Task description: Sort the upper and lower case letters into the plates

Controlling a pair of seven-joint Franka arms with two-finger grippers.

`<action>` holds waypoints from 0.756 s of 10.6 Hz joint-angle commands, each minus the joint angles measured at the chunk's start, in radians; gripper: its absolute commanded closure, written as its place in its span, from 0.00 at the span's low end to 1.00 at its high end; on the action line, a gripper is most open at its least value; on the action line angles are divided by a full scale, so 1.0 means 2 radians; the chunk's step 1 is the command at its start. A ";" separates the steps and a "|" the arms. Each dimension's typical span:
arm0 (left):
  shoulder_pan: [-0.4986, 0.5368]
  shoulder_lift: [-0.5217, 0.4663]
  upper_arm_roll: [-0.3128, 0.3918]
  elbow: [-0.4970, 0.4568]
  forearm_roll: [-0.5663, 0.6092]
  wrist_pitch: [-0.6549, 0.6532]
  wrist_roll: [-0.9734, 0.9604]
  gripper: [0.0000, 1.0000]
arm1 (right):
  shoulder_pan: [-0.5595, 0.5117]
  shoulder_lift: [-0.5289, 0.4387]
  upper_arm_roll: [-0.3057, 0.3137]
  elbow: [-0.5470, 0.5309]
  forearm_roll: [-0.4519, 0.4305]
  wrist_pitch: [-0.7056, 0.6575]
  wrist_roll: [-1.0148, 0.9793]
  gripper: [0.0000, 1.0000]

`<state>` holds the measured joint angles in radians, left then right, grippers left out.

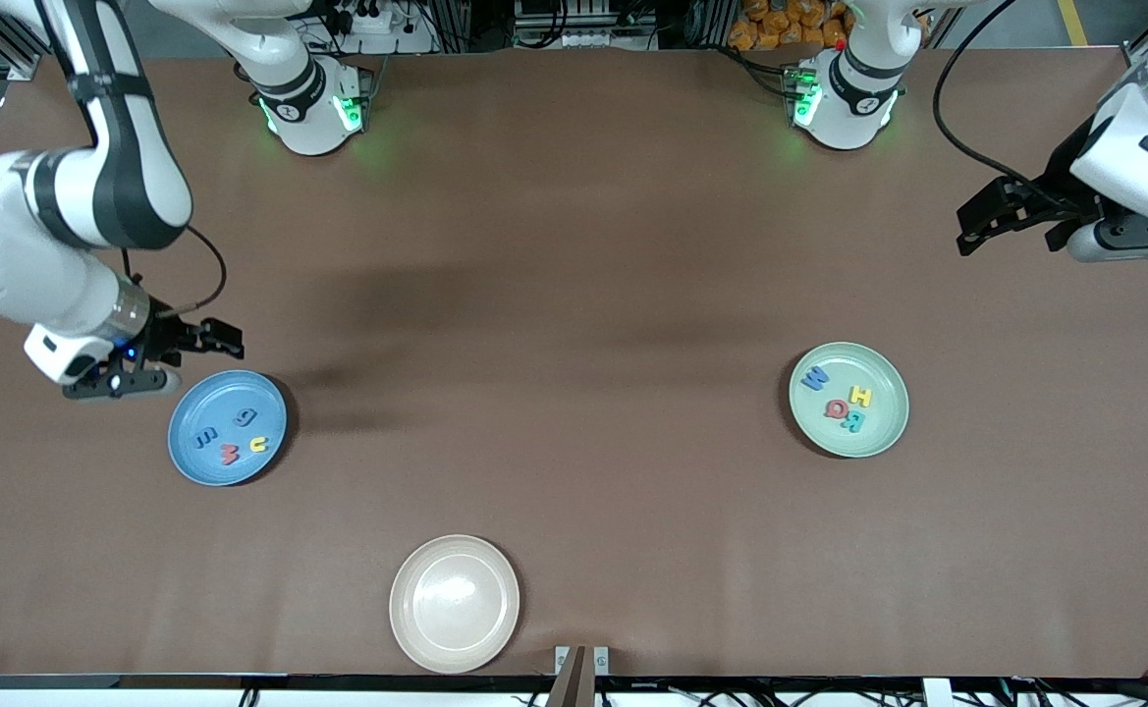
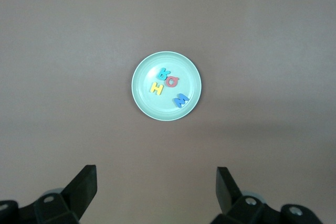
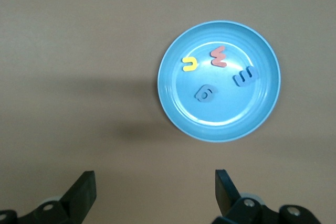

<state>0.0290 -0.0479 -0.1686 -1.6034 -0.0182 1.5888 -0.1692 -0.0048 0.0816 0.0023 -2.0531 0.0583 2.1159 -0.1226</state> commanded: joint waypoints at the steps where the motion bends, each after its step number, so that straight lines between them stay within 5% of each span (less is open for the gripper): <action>1: 0.005 -0.011 0.001 -0.002 0.001 -0.007 0.020 0.00 | -0.012 -0.040 0.009 0.018 -0.008 -0.025 0.009 0.00; 6: 0.005 -0.011 0.000 -0.002 0.001 -0.015 0.022 0.00 | -0.010 -0.036 0.002 0.227 -0.006 -0.225 0.011 0.00; 8: 0.012 -0.011 0.002 -0.001 0.001 -0.015 0.023 0.00 | -0.010 -0.038 0.002 0.266 -0.012 -0.278 0.006 0.00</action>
<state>0.0352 -0.0547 -0.1643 -1.6035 -0.0182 1.5725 -0.1543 -0.0095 -0.0052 -0.0056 -1.5824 0.0545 1.6218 -0.1180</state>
